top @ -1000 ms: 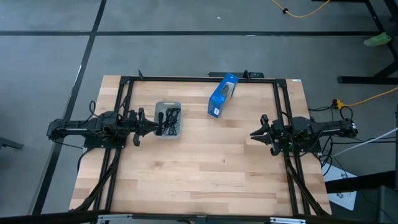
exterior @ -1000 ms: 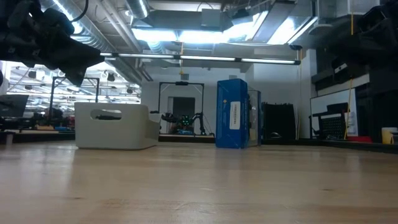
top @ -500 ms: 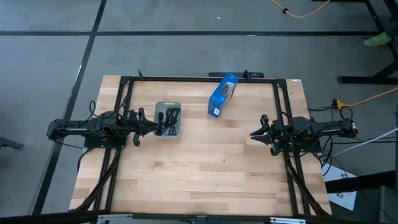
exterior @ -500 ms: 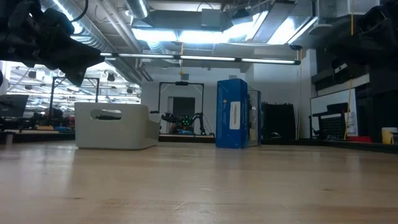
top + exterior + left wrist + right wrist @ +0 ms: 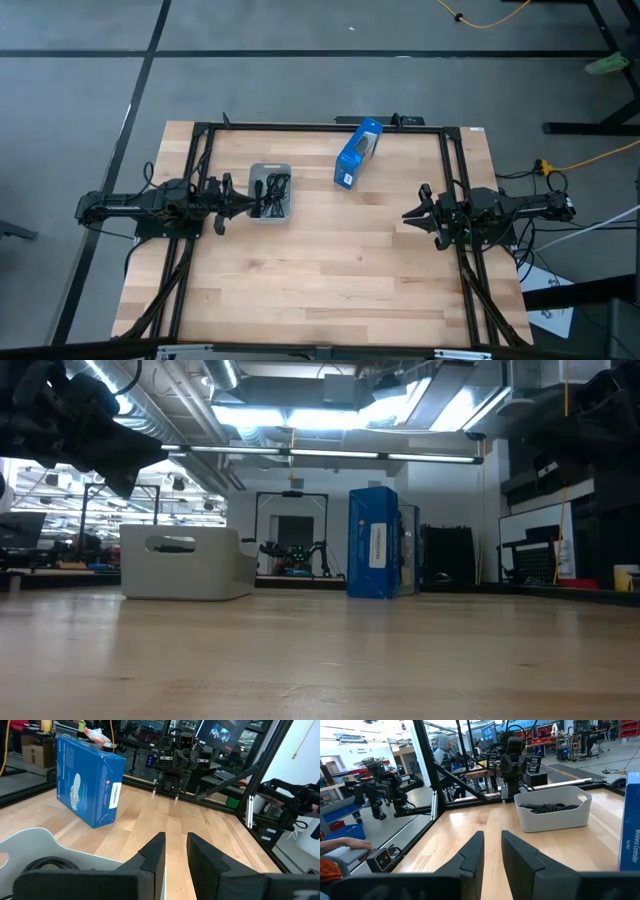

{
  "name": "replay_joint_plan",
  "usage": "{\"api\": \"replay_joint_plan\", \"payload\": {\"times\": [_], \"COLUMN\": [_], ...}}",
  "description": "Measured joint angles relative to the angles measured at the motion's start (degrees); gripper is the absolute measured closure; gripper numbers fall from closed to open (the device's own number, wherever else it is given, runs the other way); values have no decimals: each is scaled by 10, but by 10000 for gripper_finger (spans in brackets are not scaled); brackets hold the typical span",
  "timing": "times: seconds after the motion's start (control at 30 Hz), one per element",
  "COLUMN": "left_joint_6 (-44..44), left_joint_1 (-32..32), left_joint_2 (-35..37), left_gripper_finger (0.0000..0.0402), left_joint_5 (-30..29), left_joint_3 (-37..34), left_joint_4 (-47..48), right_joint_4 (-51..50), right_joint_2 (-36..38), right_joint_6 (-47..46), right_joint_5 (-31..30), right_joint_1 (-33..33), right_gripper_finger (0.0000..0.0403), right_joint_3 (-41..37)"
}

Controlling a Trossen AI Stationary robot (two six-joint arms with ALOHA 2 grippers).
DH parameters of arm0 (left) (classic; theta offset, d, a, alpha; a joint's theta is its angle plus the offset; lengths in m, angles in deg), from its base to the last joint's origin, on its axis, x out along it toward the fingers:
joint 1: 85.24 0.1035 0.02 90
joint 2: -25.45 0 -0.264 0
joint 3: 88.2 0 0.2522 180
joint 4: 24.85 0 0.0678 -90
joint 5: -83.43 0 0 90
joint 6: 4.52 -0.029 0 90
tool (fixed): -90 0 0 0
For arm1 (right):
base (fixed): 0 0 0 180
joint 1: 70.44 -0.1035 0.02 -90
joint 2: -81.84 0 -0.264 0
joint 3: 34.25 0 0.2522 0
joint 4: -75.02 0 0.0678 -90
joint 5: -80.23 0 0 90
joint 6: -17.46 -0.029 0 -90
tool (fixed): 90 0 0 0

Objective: Pick and place USB-C Cables
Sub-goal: Return to Home Position

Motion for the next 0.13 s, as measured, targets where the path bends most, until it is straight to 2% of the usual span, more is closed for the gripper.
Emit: {"api": "replay_joint_plan", "payload": {"times": [0.13], "left_joint_6": [0], "left_joint_1": [0], "left_joint_2": [0], "left_gripper_finger": [329], "left_joint_5": [0], "left_joint_3": [0], "left_joint_4": [0], "right_joint_4": [0], "right_joint_2": [0], "right_joint_6": [0], "right_joint_5": [0], "right_joint_1": [0], "right_gripper_finger": [333], "right_joint_3": [0]}}
